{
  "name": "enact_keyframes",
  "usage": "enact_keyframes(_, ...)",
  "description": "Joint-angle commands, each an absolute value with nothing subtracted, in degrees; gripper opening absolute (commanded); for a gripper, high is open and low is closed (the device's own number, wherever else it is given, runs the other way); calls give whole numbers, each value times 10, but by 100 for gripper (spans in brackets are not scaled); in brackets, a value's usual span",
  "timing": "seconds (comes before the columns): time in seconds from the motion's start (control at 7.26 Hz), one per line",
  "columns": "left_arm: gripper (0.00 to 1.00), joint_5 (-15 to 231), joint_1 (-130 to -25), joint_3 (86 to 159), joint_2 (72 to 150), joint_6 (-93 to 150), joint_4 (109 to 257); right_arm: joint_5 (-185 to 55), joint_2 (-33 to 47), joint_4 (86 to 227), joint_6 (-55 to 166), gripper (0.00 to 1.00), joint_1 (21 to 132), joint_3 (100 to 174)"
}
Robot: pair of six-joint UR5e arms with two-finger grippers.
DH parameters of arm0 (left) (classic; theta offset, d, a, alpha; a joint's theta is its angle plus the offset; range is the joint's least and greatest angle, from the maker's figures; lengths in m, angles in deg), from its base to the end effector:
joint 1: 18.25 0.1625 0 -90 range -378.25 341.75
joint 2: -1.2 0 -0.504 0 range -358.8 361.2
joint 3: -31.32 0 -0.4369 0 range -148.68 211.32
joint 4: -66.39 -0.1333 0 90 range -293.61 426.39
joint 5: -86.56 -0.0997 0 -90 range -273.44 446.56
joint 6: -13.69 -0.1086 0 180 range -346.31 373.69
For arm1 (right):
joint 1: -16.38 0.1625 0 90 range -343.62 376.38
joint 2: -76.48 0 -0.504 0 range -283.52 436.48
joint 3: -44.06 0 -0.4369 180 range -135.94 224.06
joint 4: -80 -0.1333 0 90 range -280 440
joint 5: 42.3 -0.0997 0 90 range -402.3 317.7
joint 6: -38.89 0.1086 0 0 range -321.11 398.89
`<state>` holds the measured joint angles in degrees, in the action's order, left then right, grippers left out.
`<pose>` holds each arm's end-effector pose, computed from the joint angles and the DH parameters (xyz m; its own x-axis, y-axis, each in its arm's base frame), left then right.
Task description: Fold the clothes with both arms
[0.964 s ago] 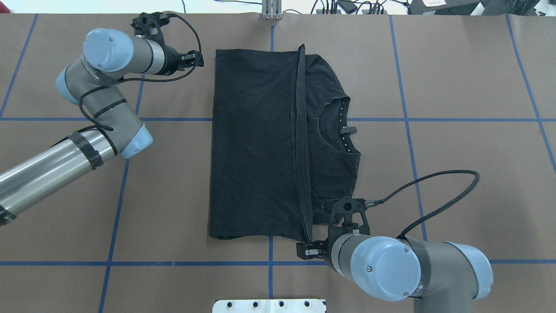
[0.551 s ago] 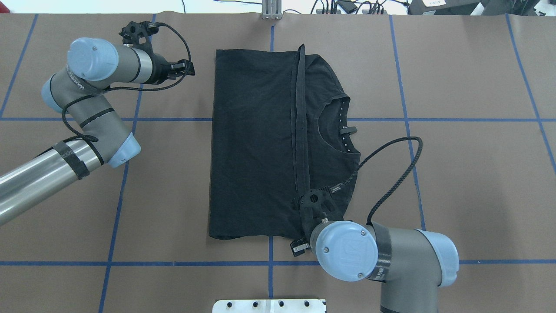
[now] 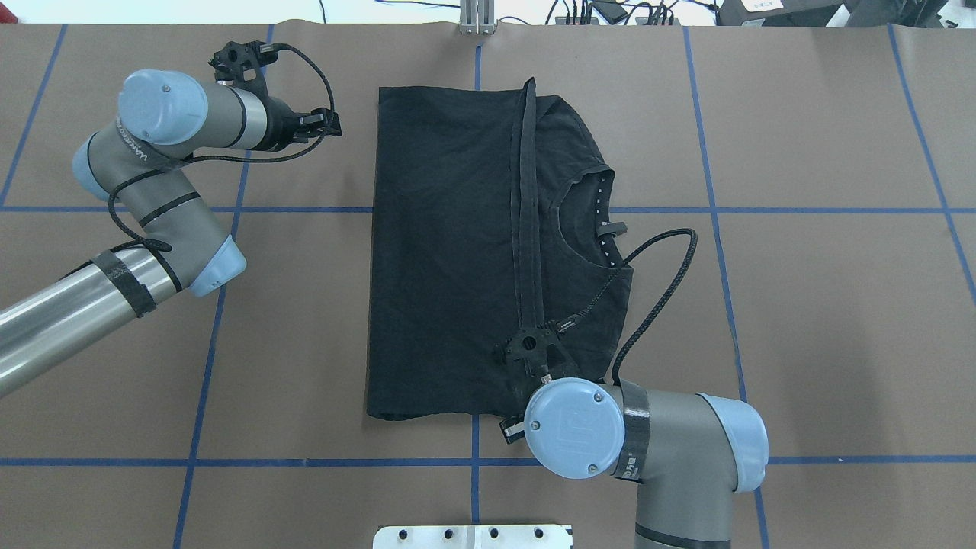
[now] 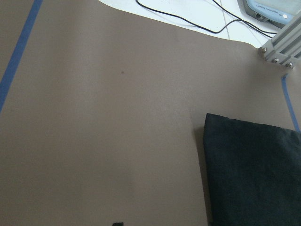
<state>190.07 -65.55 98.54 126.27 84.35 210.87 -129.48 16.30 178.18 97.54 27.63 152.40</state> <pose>0.4990 -0.7000 0.4320 0.4408 -0.0029 -0.8976 0.4483 0.8670 0.2174 -0.6479 -0.2702 0.2933 0.7593 -0.3788 0.5291 0.1981 0.9091 0.3665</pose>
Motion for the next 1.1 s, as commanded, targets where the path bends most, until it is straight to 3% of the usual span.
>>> enact_keyframes(0.0, 67, 1901, -655, 979, 1263, 844, 2110, -1294, 165, 1783, 976, 62, 275, 1518)
enact_keyframes(0.28, 67, 1901, -655, 979, 1263, 843, 2111, -1294, 168, 1782, 977, 58, 275, 1516)
enact_keyframes(0.41, 67, 1901, -655, 979, 1264, 843, 2111, -1294, 168, 1782, 981, 36, 275, 1516)
enact_keyframes(0.55, 67, 1901, -655, 979, 1264, 843, 2111, -1295, 168, 1783, 983, 0, 277, 1516)
enact_keyframes(0.96, 67, 1901, -655, 979, 1264, 843, 2111, -1303, 169, 1783, 979, 0, 286, 1519)
